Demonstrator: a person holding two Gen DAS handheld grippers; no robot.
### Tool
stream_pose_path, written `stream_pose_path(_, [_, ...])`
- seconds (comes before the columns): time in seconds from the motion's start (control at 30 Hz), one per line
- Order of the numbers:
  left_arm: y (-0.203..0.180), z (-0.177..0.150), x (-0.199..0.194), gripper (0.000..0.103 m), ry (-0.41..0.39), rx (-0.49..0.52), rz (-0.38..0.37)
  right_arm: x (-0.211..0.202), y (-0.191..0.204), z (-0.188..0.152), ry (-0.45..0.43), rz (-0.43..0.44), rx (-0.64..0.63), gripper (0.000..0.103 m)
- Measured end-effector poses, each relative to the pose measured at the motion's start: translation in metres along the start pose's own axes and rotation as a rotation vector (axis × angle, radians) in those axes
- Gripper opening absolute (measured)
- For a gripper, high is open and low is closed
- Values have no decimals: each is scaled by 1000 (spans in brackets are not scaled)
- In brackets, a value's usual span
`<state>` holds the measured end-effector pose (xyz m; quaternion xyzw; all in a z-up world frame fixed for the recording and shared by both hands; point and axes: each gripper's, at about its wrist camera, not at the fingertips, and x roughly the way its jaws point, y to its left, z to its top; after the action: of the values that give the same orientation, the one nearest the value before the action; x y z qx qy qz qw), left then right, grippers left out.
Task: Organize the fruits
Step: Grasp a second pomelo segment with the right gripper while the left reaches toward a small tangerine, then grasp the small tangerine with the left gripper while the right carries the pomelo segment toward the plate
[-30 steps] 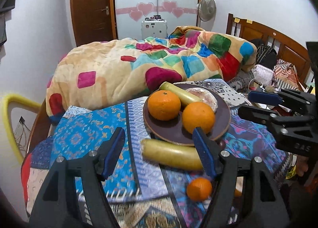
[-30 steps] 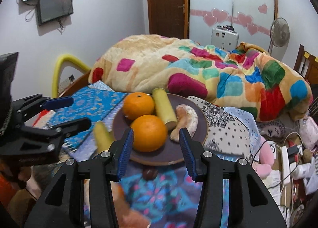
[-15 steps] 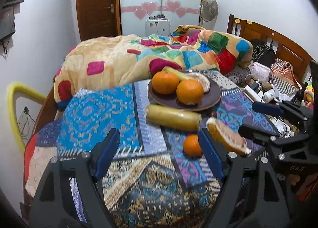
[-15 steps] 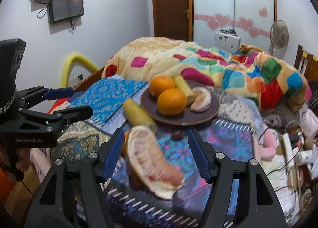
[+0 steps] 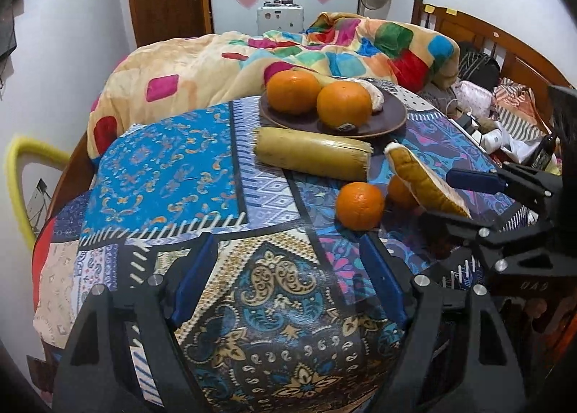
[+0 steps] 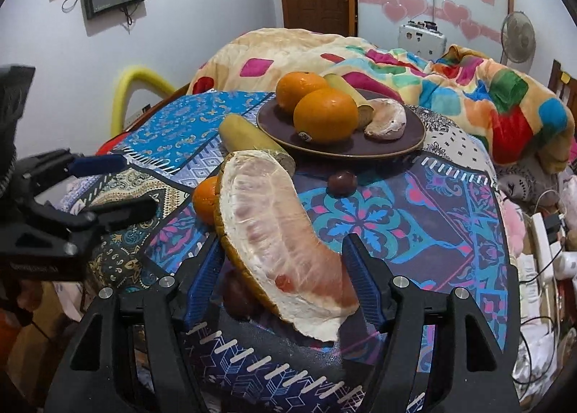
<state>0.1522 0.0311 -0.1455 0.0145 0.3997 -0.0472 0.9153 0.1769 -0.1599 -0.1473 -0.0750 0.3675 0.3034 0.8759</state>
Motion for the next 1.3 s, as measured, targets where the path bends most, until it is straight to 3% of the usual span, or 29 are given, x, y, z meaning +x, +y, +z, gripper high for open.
stream_pose_path(0.17, [-7, 4, 5, 81, -4, 4, -22, -16, -14, -1, -29, 32, 48, 41])
stream_pose_path(0.4, [-16, 8, 13, 81, -8, 14, -38, -21, -39, 4, -51, -4, 102, 31])
stream_pose_path(0.67, [-20, 10, 22, 81, 0, 18, -49, -9, -74, 3, -34, -65, 184, 32])
stream_pose_path(0.77, [-22, 10, 25, 74, 2, 21, -52, -5, -85, -2, -3, -99, 207, 35])
stream_pose_path(0.87, [-23, 11, 29, 67, 6, 25, -58, -7, -90, -6, 6, -80, 211, 42])
stream_pose_path(1.1, [-27, 12, 37, 59, 16, 28, -83, -1, -77, -7, 27, -99, 122, 50])
stream_pose_path(1.3, [-30, 14, 45, 53, 29, 18, -99, 11, -59, -5, 34, -168, 3, 57])
